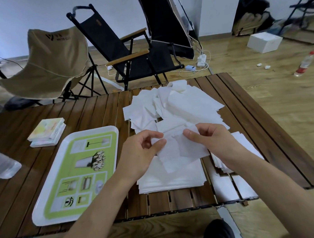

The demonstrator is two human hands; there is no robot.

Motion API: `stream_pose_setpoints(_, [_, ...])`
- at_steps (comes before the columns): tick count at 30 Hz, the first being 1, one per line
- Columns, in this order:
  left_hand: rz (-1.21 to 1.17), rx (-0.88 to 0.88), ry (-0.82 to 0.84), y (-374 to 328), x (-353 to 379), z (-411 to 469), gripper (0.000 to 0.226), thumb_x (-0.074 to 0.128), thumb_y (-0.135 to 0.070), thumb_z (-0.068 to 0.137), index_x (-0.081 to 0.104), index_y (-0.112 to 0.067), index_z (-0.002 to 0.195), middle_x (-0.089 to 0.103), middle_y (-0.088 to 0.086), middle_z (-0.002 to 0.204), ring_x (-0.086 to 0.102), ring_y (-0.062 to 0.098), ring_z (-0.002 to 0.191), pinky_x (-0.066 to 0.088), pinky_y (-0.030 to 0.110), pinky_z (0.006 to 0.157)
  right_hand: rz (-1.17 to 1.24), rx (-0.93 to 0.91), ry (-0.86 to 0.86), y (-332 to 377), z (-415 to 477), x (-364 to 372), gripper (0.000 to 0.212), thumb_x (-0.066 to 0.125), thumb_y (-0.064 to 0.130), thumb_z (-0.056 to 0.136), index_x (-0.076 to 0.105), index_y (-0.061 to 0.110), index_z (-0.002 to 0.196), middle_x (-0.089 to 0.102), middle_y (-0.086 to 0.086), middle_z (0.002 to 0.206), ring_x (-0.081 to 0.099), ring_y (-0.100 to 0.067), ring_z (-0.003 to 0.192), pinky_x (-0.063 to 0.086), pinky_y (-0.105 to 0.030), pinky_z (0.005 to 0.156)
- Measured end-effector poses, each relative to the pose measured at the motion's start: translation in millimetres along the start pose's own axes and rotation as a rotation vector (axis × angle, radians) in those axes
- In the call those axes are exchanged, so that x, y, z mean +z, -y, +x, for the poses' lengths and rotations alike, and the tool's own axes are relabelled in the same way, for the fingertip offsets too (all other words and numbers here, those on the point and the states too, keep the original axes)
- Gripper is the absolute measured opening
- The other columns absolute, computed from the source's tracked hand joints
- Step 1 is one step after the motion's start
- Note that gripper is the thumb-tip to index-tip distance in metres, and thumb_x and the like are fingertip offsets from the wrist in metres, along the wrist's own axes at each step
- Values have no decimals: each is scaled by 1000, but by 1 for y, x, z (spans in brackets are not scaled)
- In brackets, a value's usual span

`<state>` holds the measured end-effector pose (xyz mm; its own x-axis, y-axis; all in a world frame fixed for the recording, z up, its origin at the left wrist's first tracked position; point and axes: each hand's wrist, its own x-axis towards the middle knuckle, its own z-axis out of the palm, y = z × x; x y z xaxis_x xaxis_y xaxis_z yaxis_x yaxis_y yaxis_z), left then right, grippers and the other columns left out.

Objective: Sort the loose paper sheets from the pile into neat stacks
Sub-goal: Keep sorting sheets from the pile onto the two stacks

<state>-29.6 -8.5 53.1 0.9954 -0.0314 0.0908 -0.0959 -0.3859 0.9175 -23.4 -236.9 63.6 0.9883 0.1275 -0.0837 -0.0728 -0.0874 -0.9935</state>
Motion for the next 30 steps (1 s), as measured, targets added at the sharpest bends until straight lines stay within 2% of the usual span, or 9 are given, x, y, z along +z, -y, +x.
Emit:
stream_pose_setpoints(2, [28,29,-21,2,0,1,3,77,-30,90,77,-33,89,70,4,83,68,29,76,59,39,75,-54,-51,-45,0,0,1,28,79,34,85,69,13,69,59,2,69,53,-10,63,43,-19,63])
stream_pose_setpoints(4, [91,75,-39,2,0,1,5,74,-29,92,74,-32,88,63,-7,93,63,11,77,54,25,75,-198,-101,-152,-2,2,3,24,81,40,81,70,21,73,70,12,103,65,-3,93,50,-21,81])
stream_pose_setpoints(6, [109,97,-27,0,1,1,5,68,-31,95,70,-29,92,59,-13,105,60,-1,86,50,19,78,-294,-172,-200,0,4,4,26,81,40,81,69,18,75,65,19,124,61,-2,113,49,-24,92])
stream_pose_setpoints(9, [-22,55,6,-3,4,-1,17,61,-43,95,67,-27,98,69,-15,102,64,1,91,52,26,83,-85,-151,-120,3,3,3,30,82,36,80,66,11,72,72,11,95,68,-11,86,54,-29,80])
stream_pose_setpoints(11, [-108,24,-1,-5,6,-2,22,61,-44,94,65,-23,98,70,-13,86,64,6,81,51,25,74,-22,-141,-101,4,2,3,40,84,41,75,62,8,74,55,-3,71,54,-16,69,47,-29,68])
stream_pose_setpoints(15, [-225,-42,-37,-4,15,-3,7,69,-27,96,66,-20,98,70,-8,87,64,8,83,48,24,75,197,80,19,6,-2,2,47,84,32,76,67,8,111,78,-4,93,76,-27,91,59,-39,83])
stream_pose_setpoints(19, [-301,-101,1,-7,22,-5,7,69,-14,96,67,-15,102,75,-5,89,70,8,81,53,18,68,161,328,184,5,-5,-6,30,76,24,87,75,8,112,79,-6,108,76,-22,100,61,-30,80])
stream_pose_setpoints(26, [-198,-173,49,-2,24,-3,6,62,-9,100,66,-10,105,77,6,86,75,22,74,64,31,68,-285,233,-195,-6,-11,-81,4,74,9,91,75,6,93,76,-8,83,70,-16,70,56,-22,56])
stream_pose_setpoints(30, [-139,-187,71,1,24,-2,6,62,-9,99,66,-12,104,77,4,85,75,22,73,64,33,69,-357,385,-209,-22,-16,-106,26,75,13,91,63,9,69,57,0,55,48,-7,44,42,-21,51])
